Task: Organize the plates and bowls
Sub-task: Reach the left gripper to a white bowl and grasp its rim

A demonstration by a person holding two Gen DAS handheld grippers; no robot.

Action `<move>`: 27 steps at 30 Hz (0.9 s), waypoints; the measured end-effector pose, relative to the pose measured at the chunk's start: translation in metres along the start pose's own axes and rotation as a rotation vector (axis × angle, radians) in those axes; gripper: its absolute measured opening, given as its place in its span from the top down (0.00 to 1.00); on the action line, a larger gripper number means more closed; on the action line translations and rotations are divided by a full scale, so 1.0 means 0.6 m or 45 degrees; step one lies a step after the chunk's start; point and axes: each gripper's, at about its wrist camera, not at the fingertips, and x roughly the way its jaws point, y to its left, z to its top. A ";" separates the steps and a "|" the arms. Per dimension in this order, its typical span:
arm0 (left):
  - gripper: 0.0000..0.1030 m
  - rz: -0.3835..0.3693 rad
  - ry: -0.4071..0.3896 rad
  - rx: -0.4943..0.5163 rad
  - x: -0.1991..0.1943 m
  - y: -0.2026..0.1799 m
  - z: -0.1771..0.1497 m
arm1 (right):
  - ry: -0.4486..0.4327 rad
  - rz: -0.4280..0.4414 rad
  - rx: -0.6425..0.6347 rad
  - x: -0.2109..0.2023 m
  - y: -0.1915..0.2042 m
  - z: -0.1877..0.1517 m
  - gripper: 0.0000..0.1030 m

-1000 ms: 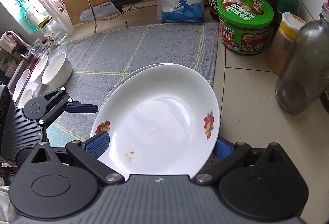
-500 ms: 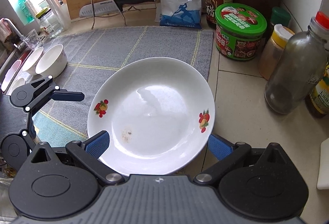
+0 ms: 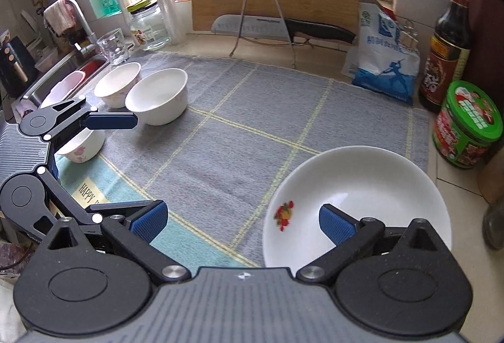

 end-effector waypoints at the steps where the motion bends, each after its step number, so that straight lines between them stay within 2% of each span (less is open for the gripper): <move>1: 0.01 -0.004 0.016 -0.022 -0.011 0.014 -0.009 | 0.006 -0.004 -0.031 0.007 0.018 0.005 0.00; 3: 0.00 0.024 0.023 -0.046 -0.032 0.035 -0.026 | 0.009 -0.033 -0.152 0.027 0.073 0.017 0.00; 5: 0.01 0.091 0.038 -0.031 -0.053 0.050 -0.045 | -0.001 -0.049 -0.220 0.043 0.113 0.026 0.00; 8: 0.01 0.112 0.034 -0.046 -0.085 0.079 -0.068 | -0.014 -0.044 -0.256 0.060 0.160 0.040 0.00; 17: 0.01 0.217 0.039 -0.136 -0.134 0.190 -0.112 | -0.075 -0.146 -0.423 0.106 0.267 0.050 0.00; 21: 0.01 0.225 0.055 -0.175 -0.137 0.238 -0.127 | -0.070 -0.091 -0.447 0.135 0.307 0.048 0.00; 27: 0.01 0.241 0.087 -0.200 -0.130 0.293 -0.134 | -0.028 0.075 -0.462 0.186 0.366 0.043 0.00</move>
